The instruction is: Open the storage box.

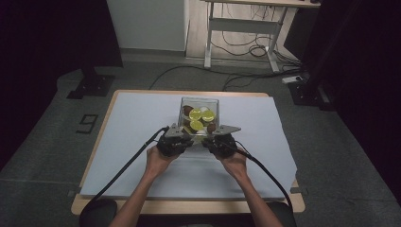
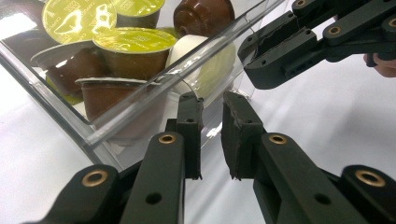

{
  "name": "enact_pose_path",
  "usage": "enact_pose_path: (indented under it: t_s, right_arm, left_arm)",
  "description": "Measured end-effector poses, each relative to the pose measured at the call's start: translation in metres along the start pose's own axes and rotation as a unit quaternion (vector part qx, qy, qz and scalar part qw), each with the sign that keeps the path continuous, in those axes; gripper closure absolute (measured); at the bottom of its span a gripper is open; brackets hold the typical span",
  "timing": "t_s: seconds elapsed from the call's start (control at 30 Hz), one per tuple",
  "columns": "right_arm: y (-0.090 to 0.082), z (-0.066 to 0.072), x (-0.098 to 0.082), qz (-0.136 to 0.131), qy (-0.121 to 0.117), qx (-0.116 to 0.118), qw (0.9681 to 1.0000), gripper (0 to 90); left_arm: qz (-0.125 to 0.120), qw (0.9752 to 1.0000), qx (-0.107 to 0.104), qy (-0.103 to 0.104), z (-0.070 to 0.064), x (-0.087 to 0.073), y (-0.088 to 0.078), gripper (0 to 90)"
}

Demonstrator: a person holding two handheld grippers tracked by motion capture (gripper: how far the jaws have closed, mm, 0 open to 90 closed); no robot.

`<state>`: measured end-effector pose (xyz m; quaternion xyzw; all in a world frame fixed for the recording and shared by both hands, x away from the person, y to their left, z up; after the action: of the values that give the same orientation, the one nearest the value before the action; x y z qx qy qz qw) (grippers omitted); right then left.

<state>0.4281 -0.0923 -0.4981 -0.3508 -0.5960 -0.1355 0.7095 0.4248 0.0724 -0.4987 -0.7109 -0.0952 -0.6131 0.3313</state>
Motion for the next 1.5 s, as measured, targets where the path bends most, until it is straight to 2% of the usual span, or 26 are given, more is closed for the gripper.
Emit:
enact_pose_path:
  t_s: [0.6,0.83,1.27,1.5]
  right_arm:
    - [-0.008,0.010,-0.003,0.003,-0.006,0.009,0.9999,78.0]
    - [-0.012,0.013,-0.006,-0.005,0.003,0.013,0.9999,78.1]
    - [-0.020,0.023,-0.009,-0.008,-0.001,0.017,0.9998,78.1]
    - [-0.023,0.026,-0.011,-0.010,0.000,0.016,0.9998,78.1]
  left_arm:
    - [-0.002,1.0000,-0.004,-0.002,-0.011,-0.004,-0.009,77.2]
    - [-0.002,1.0000,-0.001,-0.002,-0.016,-0.006,-0.012,77.2]
    - [-0.012,0.9998,-0.003,-0.014,-0.026,-0.010,-0.019,77.3]
    - [-0.013,0.9998,-0.003,-0.013,-0.031,-0.012,-0.021,77.2]
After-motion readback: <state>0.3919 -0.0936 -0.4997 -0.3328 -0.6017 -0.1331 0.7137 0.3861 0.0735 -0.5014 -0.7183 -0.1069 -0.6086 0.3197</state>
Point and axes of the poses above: each handheld gripper's, and its own axes: y roughly forward along the jaws, x roughly out of its top, z roughly to its left, the point moved 5 cm from there along y, roughly forward along the jaws, and after that the axes turned 14 degrees about -z, right-handed, at the moved point
